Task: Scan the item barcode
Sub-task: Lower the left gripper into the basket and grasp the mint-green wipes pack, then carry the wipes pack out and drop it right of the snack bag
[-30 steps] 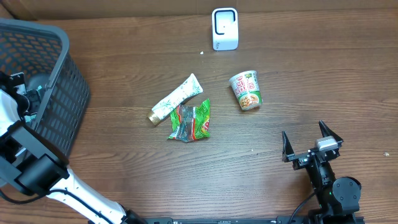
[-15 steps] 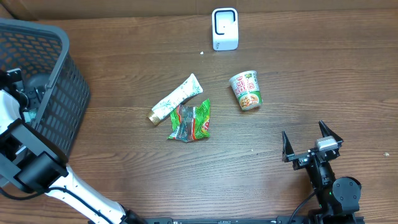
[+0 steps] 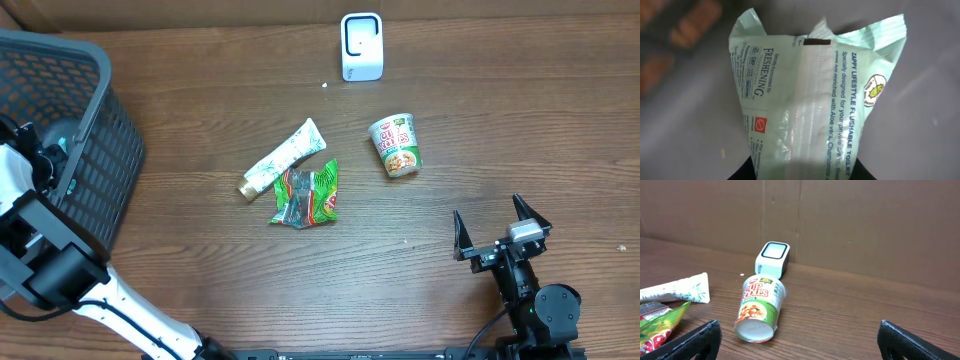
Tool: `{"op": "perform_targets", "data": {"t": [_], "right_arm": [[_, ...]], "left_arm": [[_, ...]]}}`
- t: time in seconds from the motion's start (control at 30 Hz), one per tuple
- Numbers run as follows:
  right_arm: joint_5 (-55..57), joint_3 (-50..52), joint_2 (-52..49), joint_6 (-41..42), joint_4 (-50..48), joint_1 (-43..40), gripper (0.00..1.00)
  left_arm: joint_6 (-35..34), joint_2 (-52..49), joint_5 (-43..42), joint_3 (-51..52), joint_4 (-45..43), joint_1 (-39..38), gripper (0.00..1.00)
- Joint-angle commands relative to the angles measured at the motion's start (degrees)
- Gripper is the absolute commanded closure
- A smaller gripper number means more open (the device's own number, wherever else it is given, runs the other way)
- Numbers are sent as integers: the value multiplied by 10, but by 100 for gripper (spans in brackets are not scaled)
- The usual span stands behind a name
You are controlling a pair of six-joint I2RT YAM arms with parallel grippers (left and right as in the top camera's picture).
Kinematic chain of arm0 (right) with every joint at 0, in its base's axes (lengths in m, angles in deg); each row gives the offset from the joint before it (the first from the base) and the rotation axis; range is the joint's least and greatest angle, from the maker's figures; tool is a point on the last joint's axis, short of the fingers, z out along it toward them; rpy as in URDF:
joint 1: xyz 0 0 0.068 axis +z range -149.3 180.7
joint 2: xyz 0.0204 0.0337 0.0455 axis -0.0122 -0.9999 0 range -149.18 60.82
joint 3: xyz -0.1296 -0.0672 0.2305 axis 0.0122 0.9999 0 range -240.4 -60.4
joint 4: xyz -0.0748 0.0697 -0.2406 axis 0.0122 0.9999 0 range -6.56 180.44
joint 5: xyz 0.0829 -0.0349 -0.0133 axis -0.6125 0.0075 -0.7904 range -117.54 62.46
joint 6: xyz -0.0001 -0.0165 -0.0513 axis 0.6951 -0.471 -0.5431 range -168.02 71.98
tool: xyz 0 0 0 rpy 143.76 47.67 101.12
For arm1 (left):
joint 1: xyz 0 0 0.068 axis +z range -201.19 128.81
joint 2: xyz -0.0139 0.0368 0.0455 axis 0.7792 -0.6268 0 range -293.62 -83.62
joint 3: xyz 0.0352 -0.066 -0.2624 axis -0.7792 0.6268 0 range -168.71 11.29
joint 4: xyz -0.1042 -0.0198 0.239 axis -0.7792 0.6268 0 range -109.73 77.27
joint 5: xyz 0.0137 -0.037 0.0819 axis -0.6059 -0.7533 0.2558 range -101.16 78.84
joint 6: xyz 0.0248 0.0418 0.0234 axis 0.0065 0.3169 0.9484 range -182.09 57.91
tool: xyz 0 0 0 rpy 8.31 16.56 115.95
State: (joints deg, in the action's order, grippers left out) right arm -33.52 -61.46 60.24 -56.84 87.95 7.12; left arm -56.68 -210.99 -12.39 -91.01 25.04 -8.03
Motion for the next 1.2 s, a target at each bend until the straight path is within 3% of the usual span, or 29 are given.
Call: {"op": "perform_targets", "data": {"t": [0.0,0.17,0.33,0.43,0.53,0.67,0.7,0.8,1.0,1.17], "right_arm": [[-1,6,4,0,-3,-2,0],[-1,6,4,0,-3,-2,0],[-1,6,4,0,-3,-2,0],[-1,6,4,0,-3,-2,0],[-1,6,4,0,-3,-2,0],[-1,6,4,0,-3,-2,0],[-1,6,4,0,-3,-2,0],[-1,6,4,0,-3,-2,0],[-1,6,4,0,-3,-2,0],[-1,6,4,0,-3,-2,0]], "left_arm": [[-115,96,-33,-12,9,-15,77],[-121,214,-137,-15,26,-42,75],[-103,322,-136,-15,90,-117,74],[-101,370,-112,-15,128,-193,73],[-116,392,-88,-15,173,-323,71],[-156,366,-87,-13,192,-454,70],[-181,336,-87,-13,193,-519,70],[-220,281,-87,-13,183,-596,69],[-299,158,-95,-13,164,-702,69],[-368,76,-113,-13,138,-763,61]]}}
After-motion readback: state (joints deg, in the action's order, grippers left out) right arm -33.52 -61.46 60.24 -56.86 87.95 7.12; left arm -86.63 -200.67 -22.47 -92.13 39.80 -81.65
